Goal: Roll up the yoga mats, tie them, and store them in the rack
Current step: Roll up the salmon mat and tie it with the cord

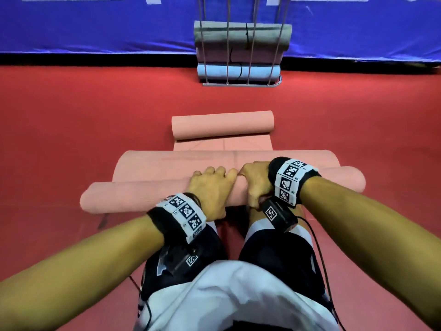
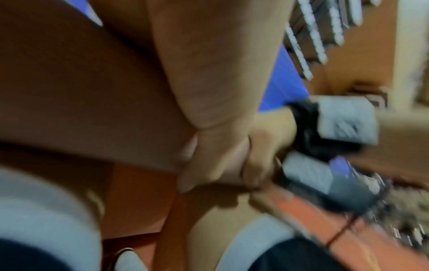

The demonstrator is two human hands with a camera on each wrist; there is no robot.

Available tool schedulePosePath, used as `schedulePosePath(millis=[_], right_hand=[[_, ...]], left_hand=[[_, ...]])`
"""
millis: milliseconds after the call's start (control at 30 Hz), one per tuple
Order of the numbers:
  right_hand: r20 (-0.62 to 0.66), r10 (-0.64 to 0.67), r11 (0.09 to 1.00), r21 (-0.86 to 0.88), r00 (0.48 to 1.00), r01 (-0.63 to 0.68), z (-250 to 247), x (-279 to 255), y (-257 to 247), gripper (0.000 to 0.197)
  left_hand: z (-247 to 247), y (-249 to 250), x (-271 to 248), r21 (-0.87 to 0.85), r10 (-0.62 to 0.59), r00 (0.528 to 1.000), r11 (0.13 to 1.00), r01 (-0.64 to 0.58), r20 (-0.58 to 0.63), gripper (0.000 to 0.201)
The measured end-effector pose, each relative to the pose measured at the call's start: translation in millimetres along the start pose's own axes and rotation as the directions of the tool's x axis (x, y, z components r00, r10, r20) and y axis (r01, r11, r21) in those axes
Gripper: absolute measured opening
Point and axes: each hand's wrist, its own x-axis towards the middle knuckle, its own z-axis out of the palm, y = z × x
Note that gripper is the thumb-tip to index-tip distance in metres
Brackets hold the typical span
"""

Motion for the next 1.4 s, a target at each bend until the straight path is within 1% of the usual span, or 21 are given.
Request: schedulePosePath(millis=[67,100,167,233,267,333,400,433,500,567,633,700,800,867,933,1000,1100,1200,1300,1333,1400], right_hand=[[-0.008,0.004,1.0,-0.001,1.0,-0.004,2.0,1.3,0.1,0.047],[-0.051,0.015,1.0,0.013,0.999,-0.014,2.7,0.4,-0.1,0.052],[-0.206,0.014,1.0,0.002,0.978,-0.014,8.2,-3.4,0.8,0.065],[-0.361,-0.019,0.994,-0.111,0.932,-0.023,19.6,-7.2,2.4,0.076],[-0.408,-0.029,0.98,-0.192,0.912,-0.055,25.7,-8.1,1.1,0.08],[-0.453,-0.004,0.952,-0.273,0.892,-0.135,34.3,-7.1,-3.9,0.079],[-0.49,0.028,0.952,-0.252,0.871,-0.172,33.4,-4.5,-9.4,0.066],[-0.491,0.026,0.952,-0.254,0.871,-0.172,29.7,-4.2,-11.2,0.061],[-0.438,0.037,0.957,-0.242,0.898,-0.158,19.9,-2.9,-8.0,0.054],[-0.378,0.06,0.959,-0.236,0.924,-0.158,8.9,-3.3,-5.2,0.051],[-0.294,0.102,0.961,-0.218,0.95,-0.171,-5.9,1.9,-3.1,0.052],[-0.188,0.111,0.966,-0.21,0.976,-0.15,-16.5,11.7,-3.7,0.05],[-0.117,0.102,0.982,-0.144,0.988,-0.118,-23.5,20.3,-1.0,0.049],[-0.171,0.095,0.993,-0.047,0.981,-0.104,-27.8,23.6,3.5,0.062],[-0.28,0.062,0.998,-0.001,0.958,-0.065,-29.1,22.9,6.5,0.071],[-0.398,-0.004,0.996,-0.08,0.917,-0.03,-22.3,20.2,10.7,0.076],[-0.466,-0.021,0.963,-0.248,0.884,-0.108,-2.2,14.1,8.4,0.082],[-0.509,-0.013,0.942,-0.294,0.861,-0.16,3.4,20.2,6.1,0.069],[-0.506,0.021,0.95,-0.258,0.862,-0.174,-8.5,23.5,3.6,0.061],[-0.499,0.027,0.952,-0.251,0.866,-0.175,-12.0,24.3,3.6,0.06],[-0.473,0.042,0.956,-0.236,0.88,-0.173,-20.2,23.1,5.9,0.056]], left_hand=[[-1.1,-5.3,7.4,-0.047,0.015,1.0,0.999,-0.015,0.004,0.07],[-3.5,-9.8,12.4,-0.073,0.035,0.999,0.997,-0.033,0.025,0.069],[-7.5,-16.6,19.7,-0.092,0.063,0.995,0.994,-0.056,0.075,0.077],[-10.6,-20.1,25.4,-0.118,0.044,0.989,0.993,-0.027,0.138,0.084],[-13.3,-21.9,29.4,-0.166,0.038,0.984,0.986,-0.009,0.176,0.081],[-20.0,-24.9,39.6,-0.265,0.062,0.962,0.964,0.011,0.265,0.071],[-23.7,-27.4,43.8,-0.3,0.073,0.947,0.953,0.026,0.314,0.066],[-24.8,-28.9,42.5,-0.298,0.057,0.953,0.954,0.035,0.297,0.064],[-21.8,-26.8,43.0,-0.256,0.013,0.975,0.966,0.046,0.222,0.064],[-13.4,-18.0,35.6,-0.115,-0.012,0.999,0.993,0.018,0.05,0.074],[-5.4,-6.2,31.9,0.044,-0.02,0.997,0.999,0.023,-0.076,0.08],[2.4,-1.0,32.5,0.07,-0.043,0.992,0.996,0.052,-0.118,0.078],[-1.2,-11.6,45.3,-0.013,-0.039,0.992,0.999,0.038,-0.12,0.062],[-8.5,-19.3,54.0,-0.067,-0.034,0.995,0.997,0.028,-0.092,0.064],[-15.6,-25.9,62.1,-0.095,-0.015,1.0,0.995,0.012,-0.023,0.073],[-22.9,-33.9,70.6,-0.147,-0.017,0.997,0.989,0.027,0.072,0.075],[-32.7,-42.5,83.6,-0.235,-0.001,0.981,0.971,0.047,0.193,0.066],[-35.6,-40.5,91.3,-0.269,0.016,0.959,0.961,0.064,0.283,0.055],[-35.4,-44.2,93.3,-0.308,0.01,0.972,0.949,0.065,0.237,0.076],[-33.6,-45.4,91.8,-0.304,0.007,0.982,0.951,0.052,0.19,0.084],[-26.7,-43.4,85.1,-0.215,-0.003,0.999,0.977,0.013,0.046,0.088]])
